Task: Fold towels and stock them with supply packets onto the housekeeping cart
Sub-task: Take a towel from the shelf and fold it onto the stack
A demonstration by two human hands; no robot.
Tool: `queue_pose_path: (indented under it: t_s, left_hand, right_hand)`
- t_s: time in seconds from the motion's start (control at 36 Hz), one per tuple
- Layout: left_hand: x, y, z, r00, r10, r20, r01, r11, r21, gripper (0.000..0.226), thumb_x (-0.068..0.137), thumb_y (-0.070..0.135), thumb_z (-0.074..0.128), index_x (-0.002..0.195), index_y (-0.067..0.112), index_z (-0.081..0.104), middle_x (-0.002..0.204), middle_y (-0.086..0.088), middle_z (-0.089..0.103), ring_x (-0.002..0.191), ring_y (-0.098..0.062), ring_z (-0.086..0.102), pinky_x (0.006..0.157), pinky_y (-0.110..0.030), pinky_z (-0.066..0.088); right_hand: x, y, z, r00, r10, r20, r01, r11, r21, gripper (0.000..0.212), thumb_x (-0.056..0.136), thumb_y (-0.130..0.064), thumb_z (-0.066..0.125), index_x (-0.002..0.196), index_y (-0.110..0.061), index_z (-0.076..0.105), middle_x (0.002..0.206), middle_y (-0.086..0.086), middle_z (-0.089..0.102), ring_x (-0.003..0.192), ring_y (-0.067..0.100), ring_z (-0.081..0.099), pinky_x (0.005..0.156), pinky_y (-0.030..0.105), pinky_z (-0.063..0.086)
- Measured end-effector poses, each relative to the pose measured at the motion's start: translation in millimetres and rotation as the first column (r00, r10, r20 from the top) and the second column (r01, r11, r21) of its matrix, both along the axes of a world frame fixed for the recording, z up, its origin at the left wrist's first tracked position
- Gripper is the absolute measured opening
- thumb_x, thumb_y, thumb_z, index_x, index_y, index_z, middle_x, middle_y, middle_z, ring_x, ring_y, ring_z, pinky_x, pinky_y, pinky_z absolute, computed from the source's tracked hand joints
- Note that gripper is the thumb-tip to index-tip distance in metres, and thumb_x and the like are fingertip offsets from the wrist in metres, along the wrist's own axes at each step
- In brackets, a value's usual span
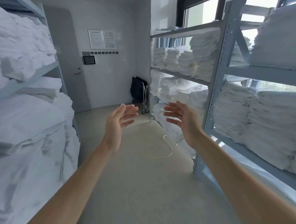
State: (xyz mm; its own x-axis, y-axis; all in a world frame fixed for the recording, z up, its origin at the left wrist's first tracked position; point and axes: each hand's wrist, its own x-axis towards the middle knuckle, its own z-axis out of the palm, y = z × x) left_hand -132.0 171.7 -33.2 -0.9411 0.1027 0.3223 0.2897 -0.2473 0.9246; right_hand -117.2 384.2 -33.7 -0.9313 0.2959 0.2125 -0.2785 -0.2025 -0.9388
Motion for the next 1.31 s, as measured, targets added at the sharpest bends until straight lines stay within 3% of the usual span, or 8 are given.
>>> queue_pose_path:
  t_s: [0.36, 0.67, 0.86, 1.0, 1.11, 1.31]
  left_hand:
    - [-200.9, -2.4, -45.3, 0.993, 0.098, -0.067, -0.098, 0.995, -0.003, 0.033, 0.107, 0.02, 0.037, 0.111, 0.004, 0.065, 0.113, -0.014, 0.07, 0.102, -0.026, 0.066, 0.094, -0.049, 0.052]
    - [-365.0, 0.3, -53.5, 0.987, 0.158, 0.026, -0.158, 0.987, -0.001, 0.034, 0.107, 0.019, 0.036, 0.11, 0.004, 0.066, 0.113, -0.015, 0.07, 0.102, -0.027, 0.066, 0.094, -0.05, 0.051]
    - [-455.3, 19.4, -62.4, 0.981, 0.191, 0.024, -0.191, 0.981, -0.014, 0.035, 0.107, 0.02, 0.036, 0.107, 0.007, 0.068, 0.116, -0.018, 0.069, 0.106, -0.033, 0.065, 0.093, -0.047, 0.053]
    - [-528.1, 29.8, -73.1, 0.965, 0.261, 0.029, -0.26, 0.965, -0.028, 0.034, 0.102, 0.026, 0.041, 0.108, 0.006, 0.068, 0.115, -0.017, 0.07, 0.104, -0.031, 0.066, 0.093, -0.048, 0.054]
    - [-591.3, 34.4, -70.5, 0.931, 0.361, 0.049, -0.362, 0.932, -0.001, 0.033, 0.106, 0.02, 0.039, 0.107, 0.005, 0.068, 0.115, -0.019, 0.069, 0.102, -0.031, 0.065, 0.095, -0.052, 0.051]
    - [-679.3, 43.4, -58.1, 0.851, 0.52, 0.075, -0.521, 0.853, 0.003, 0.034, 0.106, 0.02, 0.04, 0.112, -0.001, 0.067, 0.114, -0.018, 0.07, 0.1, -0.028, 0.068, 0.092, -0.045, 0.054]
  right_hand:
    - [-193.0, 18.4, -48.7, 0.998, 0.028, 0.064, -0.032, 0.998, 0.052, 0.035, 0.097, -0.03, 0.05, 0.109, -0.004, 0.069, 0.106, 0.012, 0.075, 0.102, 0.032, 0.07, 0.086, 0.04, 0.057]
    - [-381.9, -1.9, -48.6, 0.989, 0.135, 0.059, -0.128, 0.986, -0.11, 0.028, 0.1, -0.027, 0.048, 0.103, -0.01, 0.07, 0.106, 0.012, 0.075, 0.097, 0.026, 0.071, 0.086, 0.039, 0.057]
    - [-486.3, 11.7, -61.4, 0.977, 0.199, 0.078, -0.185, 0.971, -0.153, 0.027, 0.1, -0.025, 0.046, 0.102, -0.012, 0.07, 0.105, 0.009, 0.075, 0.095, 0.022, 0.072, 0.077, 0.032, 0.056]
    - [-577.9, 25.5, -73.8, 0.963, 0.26, 0.073, -0.244, 0.954, -0.175, 0.027, 0.1, -0.024, 0.047, 0.103, -0.01, 0.07, 0.104, 0.01, 0.075, 0.093, 0.022, 0.072, 0.077, 0.032, 0.058]
    - [-656.2, 29.8, -76.6, 0.934, 0.349, 0.083, -0.334, 0.93, -0.153, 0.027, 0.101, -0.023, 0.046, 0.104, -0.009, 0.069, 0.106, 0.011, 0.075, 0.096, 0.023, 0.071, 0.083, 0.037, 0.057]
    - [-779.8, 23.6, -62.8, 0.862, 0.495, 0.106, -0.485, 0.868, -0.104, 0.029, 0.101, -0.021, 0.044, 0.106, -0.008, 0.07, 0.106, 0.011, 0.074, 0.098, 0.024, 0.071, 0.084, 0.037, 0.057]
